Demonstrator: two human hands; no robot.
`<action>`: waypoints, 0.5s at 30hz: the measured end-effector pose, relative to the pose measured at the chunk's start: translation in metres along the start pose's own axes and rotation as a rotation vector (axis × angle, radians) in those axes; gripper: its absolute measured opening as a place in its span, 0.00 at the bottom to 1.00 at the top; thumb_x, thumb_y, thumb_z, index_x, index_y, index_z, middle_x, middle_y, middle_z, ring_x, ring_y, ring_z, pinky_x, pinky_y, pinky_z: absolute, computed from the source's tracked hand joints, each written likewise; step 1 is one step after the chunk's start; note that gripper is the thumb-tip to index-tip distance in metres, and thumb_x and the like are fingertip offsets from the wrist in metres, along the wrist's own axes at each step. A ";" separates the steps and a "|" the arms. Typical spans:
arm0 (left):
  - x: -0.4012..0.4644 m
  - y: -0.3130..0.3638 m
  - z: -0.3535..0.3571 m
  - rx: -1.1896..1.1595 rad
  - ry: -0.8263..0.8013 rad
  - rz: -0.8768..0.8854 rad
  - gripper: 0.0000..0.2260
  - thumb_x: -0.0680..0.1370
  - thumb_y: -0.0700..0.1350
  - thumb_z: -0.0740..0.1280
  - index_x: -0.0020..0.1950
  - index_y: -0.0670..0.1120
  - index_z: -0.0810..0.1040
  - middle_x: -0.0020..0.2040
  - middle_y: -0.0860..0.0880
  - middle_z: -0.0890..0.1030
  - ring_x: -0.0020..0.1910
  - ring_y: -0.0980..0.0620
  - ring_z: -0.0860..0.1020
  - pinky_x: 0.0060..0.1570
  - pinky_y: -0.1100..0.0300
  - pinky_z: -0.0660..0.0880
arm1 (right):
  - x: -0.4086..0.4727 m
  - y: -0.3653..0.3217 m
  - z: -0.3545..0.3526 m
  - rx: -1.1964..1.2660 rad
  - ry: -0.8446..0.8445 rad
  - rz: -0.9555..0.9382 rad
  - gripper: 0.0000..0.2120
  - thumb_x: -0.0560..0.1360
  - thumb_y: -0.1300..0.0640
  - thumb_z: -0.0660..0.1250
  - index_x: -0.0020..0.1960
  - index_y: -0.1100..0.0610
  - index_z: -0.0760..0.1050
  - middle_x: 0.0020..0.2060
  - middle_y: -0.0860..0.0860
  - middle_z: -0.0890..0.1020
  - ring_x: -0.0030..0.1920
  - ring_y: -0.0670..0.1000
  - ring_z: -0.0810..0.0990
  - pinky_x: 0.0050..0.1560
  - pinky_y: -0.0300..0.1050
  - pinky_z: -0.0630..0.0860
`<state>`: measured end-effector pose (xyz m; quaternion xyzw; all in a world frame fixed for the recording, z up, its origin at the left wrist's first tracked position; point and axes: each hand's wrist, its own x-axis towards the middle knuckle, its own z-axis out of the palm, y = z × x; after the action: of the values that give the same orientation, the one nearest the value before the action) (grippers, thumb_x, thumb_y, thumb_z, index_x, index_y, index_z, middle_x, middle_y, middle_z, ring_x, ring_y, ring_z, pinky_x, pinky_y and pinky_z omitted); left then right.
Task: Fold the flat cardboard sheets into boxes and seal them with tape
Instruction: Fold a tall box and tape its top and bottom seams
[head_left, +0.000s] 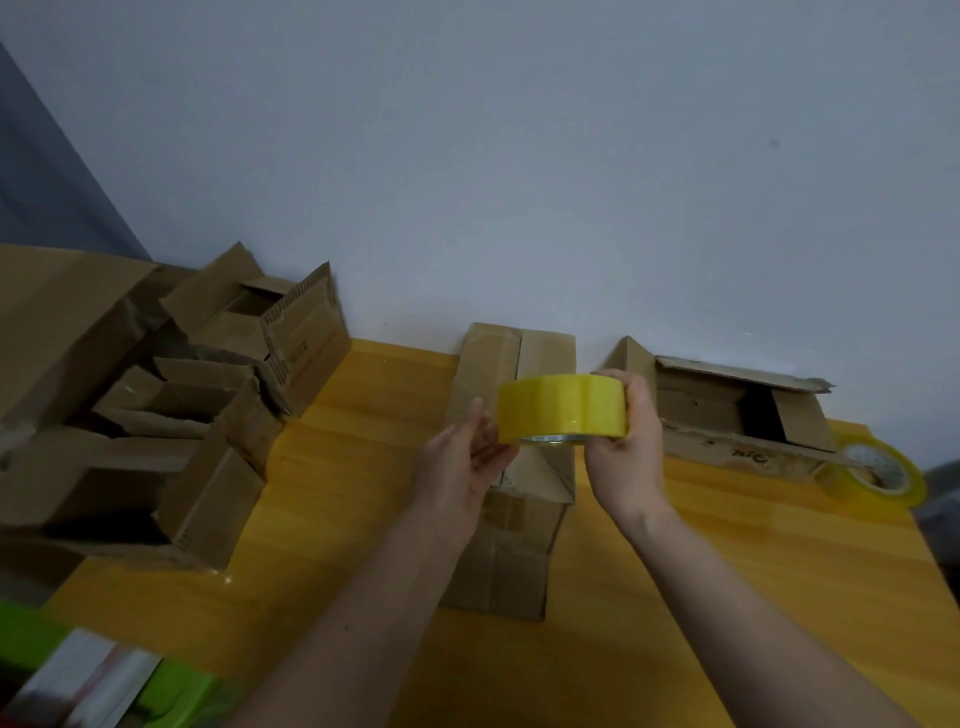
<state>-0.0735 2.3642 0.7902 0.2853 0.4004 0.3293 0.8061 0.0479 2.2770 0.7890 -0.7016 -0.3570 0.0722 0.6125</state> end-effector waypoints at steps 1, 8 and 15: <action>-0.001 0.000 -0.001 0.016 -0.023 -0.011 0.08 0.76 0.42 0.68 0.50 0.37 0.80 0.43 0.42 0.83 0.43 0.49 0.83 0.42 0.56 0.81 | 0.001 0.000 -0.001 -0.016 -0.005 0.011 0.22 0.69 0.73 0.65 0.57 0.53 0.69 0.45 0.40 0.73 0.43 0.34 0.72 0.37 0.26 0.68; -0.001 -0.004 0.002 0.036 0.085 -0.059 0.02 0.78 0.36 0.67 0.46 0.39 0.78 0.40 0.43 0.82 0.39 0.49 0.82 0.39 0.57 0.82 | -0.001 -0.001 0.014 0.412 0.089 0.365 0.15 0.71 0.66 0.70 0.54 0.52 0.76 0.46 0.50 0.82 0.46 0.46 0.81 0.40 0.38 0.77; 0.003 0.002 -0.033 0.449 0.383 0.231 0.07 0.79 0.44 0.66 0.43 0.44 0.79 0.38 0.49 0.80 0.39 0.52 0.77 0.38 0.61 0.76 | -0.006 0.004 0.002 0.063 -0.170 0.208 0.15 0.71 0.74 0.63 0.47 0.55 0.72 0.39 0.52 0.78 0.39 0.47 0.77 0.32 0.32 0.72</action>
<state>-0.1005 2.3738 0.7730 0.4323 0.5726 0.3700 0.5902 0.0440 2.2755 0.7830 -0.7066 -0.3307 0.2057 0.5908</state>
